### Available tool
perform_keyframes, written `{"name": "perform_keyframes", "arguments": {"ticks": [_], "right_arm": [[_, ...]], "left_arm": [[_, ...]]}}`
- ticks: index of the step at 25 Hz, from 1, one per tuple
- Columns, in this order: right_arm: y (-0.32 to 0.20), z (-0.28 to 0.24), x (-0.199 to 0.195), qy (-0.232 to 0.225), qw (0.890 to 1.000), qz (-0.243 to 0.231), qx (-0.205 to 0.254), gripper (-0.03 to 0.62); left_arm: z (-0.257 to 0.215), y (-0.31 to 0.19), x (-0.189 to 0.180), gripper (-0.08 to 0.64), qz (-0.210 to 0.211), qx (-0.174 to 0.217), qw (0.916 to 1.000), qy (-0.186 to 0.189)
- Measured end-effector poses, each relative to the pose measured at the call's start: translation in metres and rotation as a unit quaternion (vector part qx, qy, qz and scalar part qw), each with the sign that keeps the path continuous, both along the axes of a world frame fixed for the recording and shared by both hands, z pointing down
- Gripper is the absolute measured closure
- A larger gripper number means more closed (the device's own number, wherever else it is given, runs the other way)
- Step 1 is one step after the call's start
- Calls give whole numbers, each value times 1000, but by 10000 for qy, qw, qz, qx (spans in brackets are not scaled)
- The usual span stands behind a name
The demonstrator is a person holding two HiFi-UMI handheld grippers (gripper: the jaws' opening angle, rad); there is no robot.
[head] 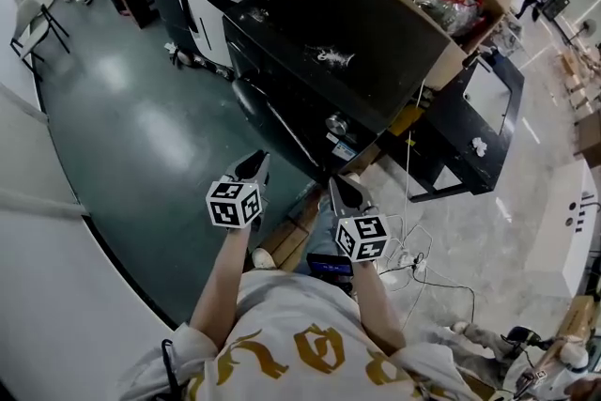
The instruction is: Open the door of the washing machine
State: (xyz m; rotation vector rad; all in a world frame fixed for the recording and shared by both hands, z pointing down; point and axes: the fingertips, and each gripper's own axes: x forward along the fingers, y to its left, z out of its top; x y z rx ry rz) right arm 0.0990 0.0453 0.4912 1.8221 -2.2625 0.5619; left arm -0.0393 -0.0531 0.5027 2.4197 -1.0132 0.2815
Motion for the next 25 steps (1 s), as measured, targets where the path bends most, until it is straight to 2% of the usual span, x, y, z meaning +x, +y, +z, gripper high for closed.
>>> {"name": "perform_keyframes", "arguments": {"ticks": [2, 9, 14, 18, 25], "right_arm": [[-1, 3, 3, -35, 10000, 5, -32, 558], [-5, 19, 11, -79, 9995, -67, -285, 511], [-10, 30, 21, -90, 9990, -56, -440, 517], [-16, 33, 34, -9, 9993, 40, -370, 538], [-24, 53, 51, -92, 9979, 60, -645, 529]], "left_arm": [[8, 3, 7, 479, 104, -154, 9998, 17], [22, 0, 20, 456, 144, -274, 9995, -72], [38, -7, 33, 454, 254, -447, 9985, -189], [55, -14, 48, 454, 372, -609, 9970, -293], [86, -33, 75, 448, 508, -860, 9937, -506]]}}
